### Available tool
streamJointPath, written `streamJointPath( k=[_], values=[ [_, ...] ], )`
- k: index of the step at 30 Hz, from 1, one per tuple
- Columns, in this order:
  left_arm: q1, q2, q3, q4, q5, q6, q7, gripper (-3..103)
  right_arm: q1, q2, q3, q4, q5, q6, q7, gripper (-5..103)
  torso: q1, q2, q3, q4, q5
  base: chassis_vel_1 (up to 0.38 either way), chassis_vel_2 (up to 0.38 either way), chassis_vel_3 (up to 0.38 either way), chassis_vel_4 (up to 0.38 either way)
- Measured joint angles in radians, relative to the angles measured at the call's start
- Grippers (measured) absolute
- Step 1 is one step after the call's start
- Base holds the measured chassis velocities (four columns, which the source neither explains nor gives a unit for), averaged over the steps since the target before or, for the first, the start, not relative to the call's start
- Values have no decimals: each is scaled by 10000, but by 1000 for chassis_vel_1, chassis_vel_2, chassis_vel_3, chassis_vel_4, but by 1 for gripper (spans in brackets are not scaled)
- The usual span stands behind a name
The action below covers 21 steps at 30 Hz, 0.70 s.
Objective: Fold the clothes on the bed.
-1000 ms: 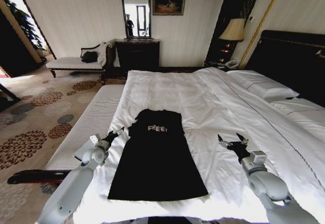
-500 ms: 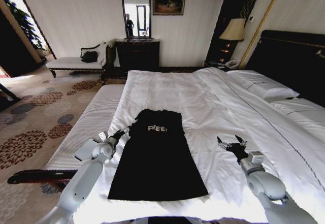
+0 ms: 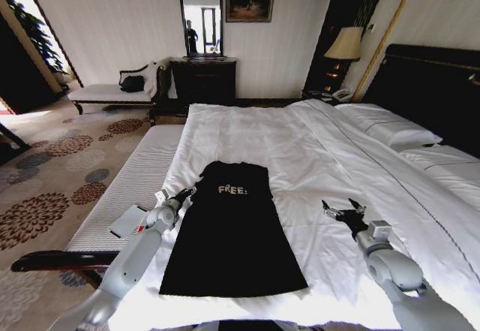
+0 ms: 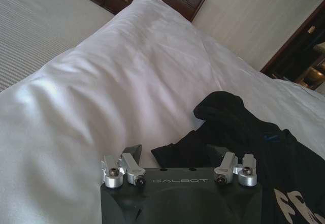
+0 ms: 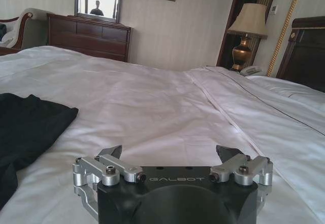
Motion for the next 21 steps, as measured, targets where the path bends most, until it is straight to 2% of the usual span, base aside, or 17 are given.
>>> streamJointPath(
  k=[8, 12, 14, 18, 20, 21],
  values=[
    [-20, 11, 54, 77, -62, 22, 31, 72, -21, -4, 62, 87, 72, -46, 4, 100, 0, 0, 0, 1, 0, 0, 0, 0, 0],
    [-77, -29, 48, 191, -54, 39, 133, 64, -71, -26, 137, 195, 188, -118, 114, 100, 0, 1, 0, 0, -1, 0, 0, 0, 0],
    [-73, -35, 40, 191, -61, 51, 134, 64, -86, -37, 170, 220, 239, -137, 137, 100, 0, 1, 0, 1, -2, 0, 0, 0, 0],
    [55, -78, -76, 111, -61, 62, 90, 42, -92, -112, 271, 253, 391, -197, 192, 100, -1, 1, -1, 2, 0, 0, 0, 0, 0],
    [62, -104, -104, 110, -57, 62, 72, 42, -82, -116, 270, 252, 399, -199, 206, 100, 0, 1, -1, 2, 0, 0, 0, 0, 0],
    [68, -150, -149, 109, -55, 62, 34, 37, -58, -117, 261, 254, 414, -207, 254, 100, 0, 1, -1, 1, -1, 0, 0, 0, 0]
  ],
)
